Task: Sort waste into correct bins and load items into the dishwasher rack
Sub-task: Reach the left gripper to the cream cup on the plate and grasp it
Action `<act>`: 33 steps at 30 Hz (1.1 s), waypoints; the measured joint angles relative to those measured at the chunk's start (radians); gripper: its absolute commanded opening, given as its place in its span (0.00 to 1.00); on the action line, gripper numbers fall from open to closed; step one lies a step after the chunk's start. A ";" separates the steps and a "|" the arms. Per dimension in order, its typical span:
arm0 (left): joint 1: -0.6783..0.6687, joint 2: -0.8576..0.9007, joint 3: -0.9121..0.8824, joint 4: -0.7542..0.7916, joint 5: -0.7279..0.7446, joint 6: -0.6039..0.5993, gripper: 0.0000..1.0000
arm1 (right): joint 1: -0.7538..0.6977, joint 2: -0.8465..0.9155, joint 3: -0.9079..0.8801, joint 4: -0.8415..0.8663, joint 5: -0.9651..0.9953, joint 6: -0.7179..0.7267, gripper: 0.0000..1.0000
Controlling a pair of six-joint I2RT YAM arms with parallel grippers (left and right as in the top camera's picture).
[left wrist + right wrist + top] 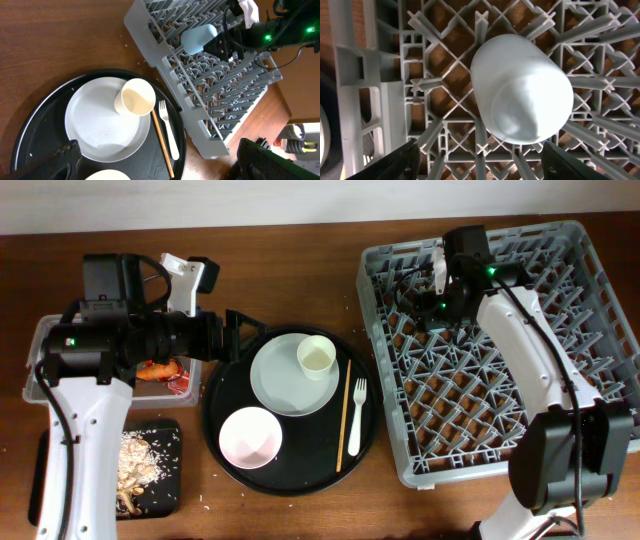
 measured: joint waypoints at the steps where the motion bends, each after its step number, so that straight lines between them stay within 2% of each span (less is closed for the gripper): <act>1: 0.000 0.000 0.000 0.000 0.000 0.000 0.99 | 0.000 0.002 0.010 -0.005 -0.003 -0.002 0.73; 4: 0.000 0.000 0.000 0.000 0.000 0.000 0.99 | 0.000 0.006 0.076 -0.018 -0.006 -0.007 0.71; 10: 0.000 0.000 0.000 0.000 0.000 0.000 0.99 | 0.000 0.016 0.074 0.002 -0.021 -0.014 0.71; 14: 0.000 0.000 0.000 0.000 0.000 0.000 0.99 | 0.000 0.091 0.064 0.024 -0.024 -0.014 0.71; 20: 0.000 0.000 0.000 0.000 0.000 0.000 0.99 | 0.000 0.094 0.079 -0.003 -0.027 -0.045 0.78; 23: 0.000 0.000 0.000 -0.001 0.000 0.000 0.99 | 0.000 0.053 0.148 -0.080 -0.053 -0.048 0.78; 27: 0.000 0.000 0.000 0.004 -0.024 0.000 0.99 | 0.000 -0.090 0.220 -0.173 -0.150 -0.048 0.80; 30: -0.001 0.000 0.000 -0.001 -0.058 -0.028 0.95 | 0.000 -0.174 0.224 -0.225 -0.214 -0.051 0.86; 32: -0.018 0.000 0.000 -0.012 -0.132 -0.079 0.94 | 0.000 -0.200 0.224 -0.243 -0.229 -0.050 0.95; 33: -0.050 0.001 0.000 -0.016 -0.200 -0.124 0.99 | 0.000 -0.225 0.224 -0.254 -0.232 -0.048 0.99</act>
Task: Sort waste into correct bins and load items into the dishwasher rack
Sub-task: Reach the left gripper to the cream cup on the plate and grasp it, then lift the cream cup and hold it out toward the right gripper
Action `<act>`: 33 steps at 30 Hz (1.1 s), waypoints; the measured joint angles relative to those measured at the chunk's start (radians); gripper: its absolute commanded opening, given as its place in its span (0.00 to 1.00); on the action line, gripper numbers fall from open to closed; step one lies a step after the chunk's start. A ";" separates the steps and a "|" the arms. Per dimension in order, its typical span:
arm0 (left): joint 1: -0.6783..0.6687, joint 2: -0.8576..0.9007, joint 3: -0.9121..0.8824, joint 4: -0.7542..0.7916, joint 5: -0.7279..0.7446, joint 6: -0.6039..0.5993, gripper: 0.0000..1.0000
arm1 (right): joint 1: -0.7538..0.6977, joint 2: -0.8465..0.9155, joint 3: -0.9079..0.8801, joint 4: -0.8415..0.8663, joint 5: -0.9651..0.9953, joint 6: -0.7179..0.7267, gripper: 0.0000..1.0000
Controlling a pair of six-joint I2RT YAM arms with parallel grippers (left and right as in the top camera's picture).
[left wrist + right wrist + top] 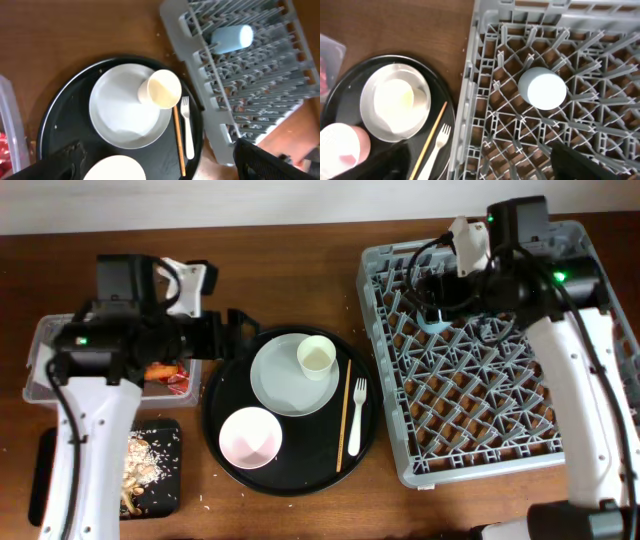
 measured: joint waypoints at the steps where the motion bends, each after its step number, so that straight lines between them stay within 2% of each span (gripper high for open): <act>1: -0.032 0.000 0.000 0.001 -0.051 -0.039 0.99 | 0.000 -0.015 0.000 -0.010 -0.003 -0.004 0.99; 3: -0.096 0.008 0.000 0.042 -0.127 -0.088 0.99 | 0.000 -0.045 0.000 -0.047 -0.008 -0.004 0.99; 4: -0.117 0.014 0.000 0.058 -0.145 -0.099 0.95 | 0.000 -0.047 0.002 -0.064 -0.008 -0.004 0.99; 5: -0.138 0.021 0.000 0.074 -0.167 -0.107 0.75 | 0.000 -0.047 0.002 -0.073 -0.008 -0.004 0.98; 6: -0.154 0.027 0.000 0.079 -0.177 -0.116 0.66 | 0.000 -0.046 0.002 -0.079 -0.008 -0.003 0.99; 9: -0.194 0.063 0.000 0.100 -0.209 -0.164 0.65 | 0.000 -0.046 0.002 -0.079 -0.011 -0.003 0.99; 11: -0.232 0.129 0.000 0.114 -0.252 -0.210 0.56 | 0.000 -0.046 0.002 -0.080 -0.011 -0.004 0.99; 15: -0.293 0.303 0.000 0.141 -0.298 -0.262 0.48 | 0.000 -0.046 0.002 -0.079 -0.011 -0.004 0.99; 22: -0.322 0.448 0.000 0.126 -0.338 -0.354 0.45 | 0.000 -0.046 0.002 -0.080 -0.011 -0.004 0.99; 25: -0.362 0.498 0.000 0.148 -0.339 -0.363 0.34 | 0.000 -0.046 0.002 -0.079 -0.011 -0.004 0.99; 29: -0.372 0.526 0.000 0.152 -0.342 -0.378 0.10 | 0.000 -0.046 0.002 -0.079 -0.011 -0.003 0.99; 33: -0.372 0.526 0.000 0.152 -0.346 -0.379 0.01 | 0.000 -0.046 0.002 -0.079 -0.011 -0.003 0.99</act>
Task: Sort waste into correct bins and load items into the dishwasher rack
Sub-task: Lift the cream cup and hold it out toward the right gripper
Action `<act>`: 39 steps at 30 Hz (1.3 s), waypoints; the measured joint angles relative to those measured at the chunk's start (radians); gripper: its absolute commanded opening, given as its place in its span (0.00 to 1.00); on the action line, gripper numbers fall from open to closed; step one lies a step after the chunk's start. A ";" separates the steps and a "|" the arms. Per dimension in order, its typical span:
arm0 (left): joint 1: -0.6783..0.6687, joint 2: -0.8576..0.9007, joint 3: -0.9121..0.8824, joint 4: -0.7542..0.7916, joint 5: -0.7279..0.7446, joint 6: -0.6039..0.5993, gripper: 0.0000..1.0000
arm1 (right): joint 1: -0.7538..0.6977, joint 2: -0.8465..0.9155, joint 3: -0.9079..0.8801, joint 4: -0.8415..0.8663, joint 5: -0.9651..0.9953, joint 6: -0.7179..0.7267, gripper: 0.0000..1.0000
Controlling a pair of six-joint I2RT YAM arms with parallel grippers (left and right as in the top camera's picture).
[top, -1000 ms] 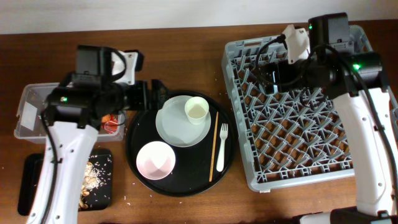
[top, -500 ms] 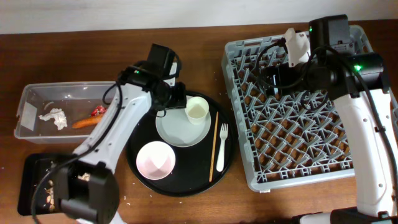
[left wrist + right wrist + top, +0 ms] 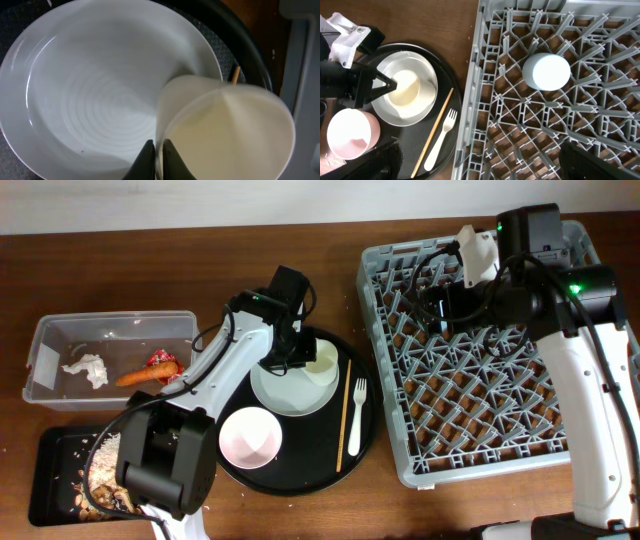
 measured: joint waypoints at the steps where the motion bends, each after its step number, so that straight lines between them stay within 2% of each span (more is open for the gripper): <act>1: 0.000 0.000 0.000 0.000 -0.002 0.000 0.01 | 0.000 0.000 0.000 0.000 0.000 0.000 0.99; 5: 0.002 0.000 0.000 -0.005 -0.011 0.000 0.00 | 0.000 0.000 0.000 0.000 0.000 -0.001 0.99; 11: 0.121 -0.059 0.171 -0.196 0.001 0.017 0.00 | 0.000 0.000 0.000 -0.001 0.000 0.000 0.99; 14: 0.202 -0.164 0.199 -0.187 0.181 0.128 0.00 | 0.000 0.000 0.000 0.000 0.000 0.000 0.99; 18: 0.344 -0.197 0.202 -0.202 0.753 0.434 0.00 | 0.000 0.000 0.000 0.007 -0.002 0.000 0.99; 19: 0.362 -0.197 0.203 -0.202 0.830 0.473 0.00 | 0.000 0.000 0.000 -0.004 -0.010 0.000 0.99; 22: 0.379 -0.197 0.202 -0.204 1.048 0.579 0.00 | 0.000 0.000 0.000 -0.046 -0.174 -0.010 1.00; 24: 0.379 -0.197 0.203 -0.198 1.191 0.639 0.00 | 0.000 0.000 0.000 -0.053 -0.459 -0.109 1.00; 26: 0.379 -0.197 0.202 -0.196 1.262 0.670 0.00 | 0.000 0.000 0.000 -0.072 -0.694 -0.222 1.00; 29: 0.379 -0.197 0.202 -0.196 1.337 0.705 0.00 | 0.002 0.000 0.000 -0.091 -0.918 -0.348 0.98; 33: 0.360 -0.197 0.203 -0.196 1.368 0.731 0.00 | 0.040 0.000 0.000 -0.090 -1.026 -0.426 0.96; 39: 0.344 -0.197 0.203 -0.196 1.382 0.747 0.00 | 0.100 0.000 0.000 -0.026 -1.041 -0.446 0.96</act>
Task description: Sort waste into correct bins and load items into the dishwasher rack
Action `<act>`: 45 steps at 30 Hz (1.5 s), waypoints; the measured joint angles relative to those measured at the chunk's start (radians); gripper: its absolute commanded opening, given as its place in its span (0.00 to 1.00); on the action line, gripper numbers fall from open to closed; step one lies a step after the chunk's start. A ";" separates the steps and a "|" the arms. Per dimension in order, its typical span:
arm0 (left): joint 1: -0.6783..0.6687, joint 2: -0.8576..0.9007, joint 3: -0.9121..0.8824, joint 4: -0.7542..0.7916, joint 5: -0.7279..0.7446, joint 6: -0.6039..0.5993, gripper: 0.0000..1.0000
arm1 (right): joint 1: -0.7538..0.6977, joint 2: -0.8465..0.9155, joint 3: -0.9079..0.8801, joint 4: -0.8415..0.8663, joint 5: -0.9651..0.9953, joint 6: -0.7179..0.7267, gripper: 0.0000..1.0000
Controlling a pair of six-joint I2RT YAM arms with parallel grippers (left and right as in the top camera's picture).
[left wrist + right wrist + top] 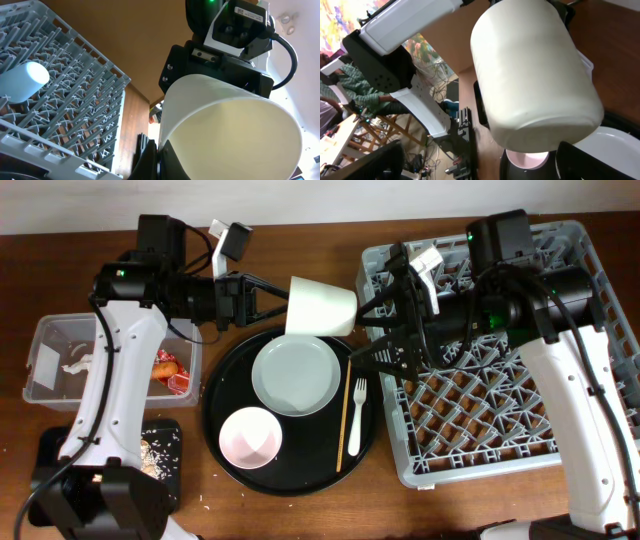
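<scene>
A cream paper cup (320, 307) hangs on its side above the far edge of the black tray (222, 392). My left gripper (281, 298) is shut on its rim; the left wrist view shows the cup (225, 130) pinched between the fingers (154, 161). My right gripper (364, 330) stands open just right of the cup, at the left edge of the grey rack (500, 442). The right wrist view looks at the cup (535, 75) between its spread fingers. A pale blue cup (22, 82) lies in the rack.
On the tray lie a white plate (293, 375), a pink bowl (250, 437), a white fork (357, 415) and a wooden chopstick (345, 418). A clear bin (45, 345) with tissue, carrot and red wrapper stands at the left. A black scrap tray (160, 470) lies below it.
My left gripper, shut on the cup's rim on the white plate, now holds the cup lifted and tipped above the tray's far edge. My open right gripper has moved from over the rack to beside the cup.
My right gripper stood open over the blue cup in the rack while the left hung open near the tray. The right then was higher, away from the blue cup. The left shut on the paper cup's rim on the plate, and now holds it up, facing the right gripper.
</scene>
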 measured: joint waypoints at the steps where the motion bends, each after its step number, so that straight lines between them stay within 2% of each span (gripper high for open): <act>1: 0.000 0.000 0.000 0.000 0.000 0.000 0.00 | 0.000 0.000 0.000 0.008 0.003 0.000 0.96; 12: -0.021 0.000 0.000 -0.003 0.004 0.003 0.00 | 0.009 0.001 0.000 0.038 0.202 -0.006 1.00; 18: -0.021 0.000 0.000 -0.023 -0.001 0.003 0.00 | 0.009 0.001 0.000 0.130 0.116 -0.014 0.99; 19: -0.021 0.000 0.000 -0.024 -0.001 0.003 0.00 | 0.009 0.001 0.000 0.139 0.092 -0.015 0.96; 28: -0.021 0.000 0.000 -0.015 0.003 0.009 0.00 | 0.014 0.004 0.000 0.139 0.061 -0.018 0.91; 30: -0.025 0.000 0.000 -0.015 0.004 0.011 0.00 | 0.034 0.020 0.000 0.149 0.060 -0.018 0.85; 32: -0.040 0.000 0.000 -0.015 0.004 0.011 0.00 | 0.054 0.036 0.000 0.169 0.059 -0.018 0.71; 34: -0.062 0.000 0.000 -0.015 0.003 0.011 0.00 | 0.055 0.038 0.000 0.170 0.058 -0.021 0.67; 40: -0.067 0.000 0.000 -0.022 -0.019 0.014 0.00 | 0.031 0.039 0.000 0.157 0.039 -0.014 0.69; 43: -0.060 0.000 0.000 -0.023 -0.035 0.014 0.00 | -0.019 0.040 0.000 0.126 0.008 -0.013 0.81; 45: -0.025 0.000 0.000 -0.023 -0.052 0.014 0.00 | -0.049 0.040 0.000 0.108 0.002 -0.014 0.80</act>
